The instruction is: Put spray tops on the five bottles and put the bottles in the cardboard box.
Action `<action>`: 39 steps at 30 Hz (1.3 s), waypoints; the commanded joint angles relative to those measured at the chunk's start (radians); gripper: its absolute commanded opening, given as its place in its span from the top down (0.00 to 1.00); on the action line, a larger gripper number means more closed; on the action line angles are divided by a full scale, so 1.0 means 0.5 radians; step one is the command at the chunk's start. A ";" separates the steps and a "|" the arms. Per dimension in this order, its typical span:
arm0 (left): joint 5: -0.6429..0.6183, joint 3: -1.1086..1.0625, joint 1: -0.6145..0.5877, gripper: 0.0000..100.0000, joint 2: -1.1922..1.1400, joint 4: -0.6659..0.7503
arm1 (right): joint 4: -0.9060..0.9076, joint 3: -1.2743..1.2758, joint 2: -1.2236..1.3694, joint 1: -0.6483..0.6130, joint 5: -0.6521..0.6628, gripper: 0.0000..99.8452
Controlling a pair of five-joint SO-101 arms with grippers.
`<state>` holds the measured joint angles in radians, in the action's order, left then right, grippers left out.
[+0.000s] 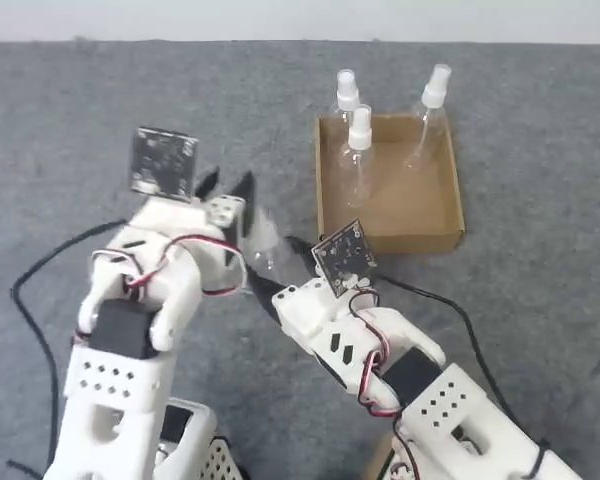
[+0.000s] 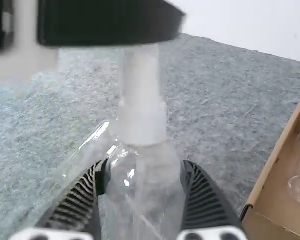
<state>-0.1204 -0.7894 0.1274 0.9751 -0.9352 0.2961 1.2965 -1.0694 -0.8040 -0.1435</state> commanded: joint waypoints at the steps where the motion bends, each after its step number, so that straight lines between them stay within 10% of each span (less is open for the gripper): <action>1: 0.012 0.186 -0.166 0.88 0.193 -0.089 | 0.020 -0.064 -0.081 0.035 -0.009 0.99; 39: 0.123 -1.023 0.160 0.81 1.378 -0.110 | 0.793 -1.185 0.416 0.351 0.120 0.99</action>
<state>-0.0652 -1.3050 0.2056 1.6395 -1.0165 0.6521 0.7795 -0.7810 -0.6322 -0.0928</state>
